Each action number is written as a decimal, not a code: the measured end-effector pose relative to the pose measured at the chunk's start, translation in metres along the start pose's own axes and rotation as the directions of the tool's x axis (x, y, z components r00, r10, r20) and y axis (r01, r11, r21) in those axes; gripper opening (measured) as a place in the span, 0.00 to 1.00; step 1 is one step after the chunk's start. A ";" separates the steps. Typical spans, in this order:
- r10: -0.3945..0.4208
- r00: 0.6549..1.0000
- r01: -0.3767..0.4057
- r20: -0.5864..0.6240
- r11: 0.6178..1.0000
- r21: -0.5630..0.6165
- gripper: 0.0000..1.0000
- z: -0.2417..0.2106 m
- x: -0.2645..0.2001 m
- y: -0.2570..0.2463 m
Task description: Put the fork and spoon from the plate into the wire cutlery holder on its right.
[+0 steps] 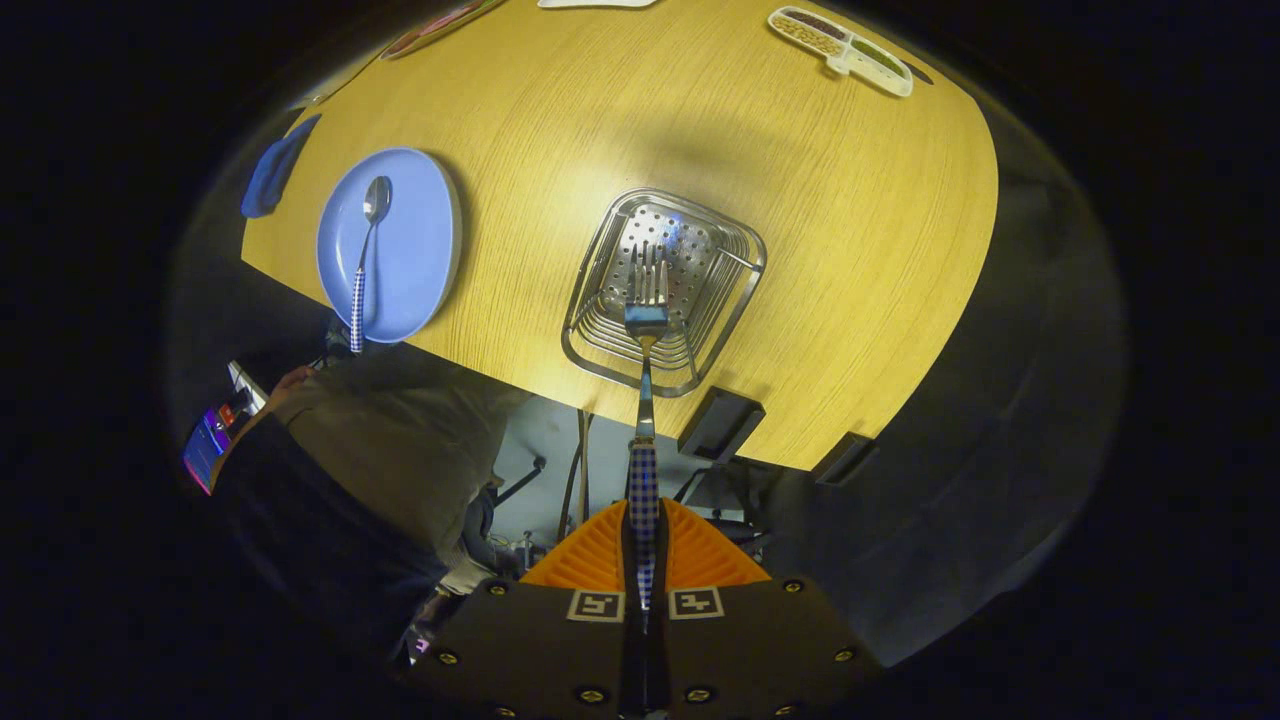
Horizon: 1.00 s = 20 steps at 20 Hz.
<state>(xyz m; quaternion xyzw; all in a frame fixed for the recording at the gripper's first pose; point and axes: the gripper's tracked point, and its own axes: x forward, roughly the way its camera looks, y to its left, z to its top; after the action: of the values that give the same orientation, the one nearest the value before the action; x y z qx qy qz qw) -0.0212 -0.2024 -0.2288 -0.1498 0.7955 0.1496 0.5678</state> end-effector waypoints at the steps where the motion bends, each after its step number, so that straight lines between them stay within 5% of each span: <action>1: -0.003 1.000 0.003 -0.024 1.000 -0.002 0.02 0.003 0.001 -0.002; 8: -0.053 0.991 0.052 -0.124 0.999 -0.015 0.02 0.027 0.008 -0.025; 17: 0.004 0.995 0.000 -0.098 0.999 0.042 0.11 0.038 0.014 -0.009; 18: 0.008 0.996 -0.005 -0.083 0.999 0.045 0.24 0.039 0.008 -0.009; 20: -0.006 0.999 0.008 -0.038 0.998 0.064 0.25 0.039 -0.002 -0.012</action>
<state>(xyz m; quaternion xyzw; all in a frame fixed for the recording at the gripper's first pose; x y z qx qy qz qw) 0.0173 -0.1973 -0.2399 -0.1370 0.8099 0.1192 0.5578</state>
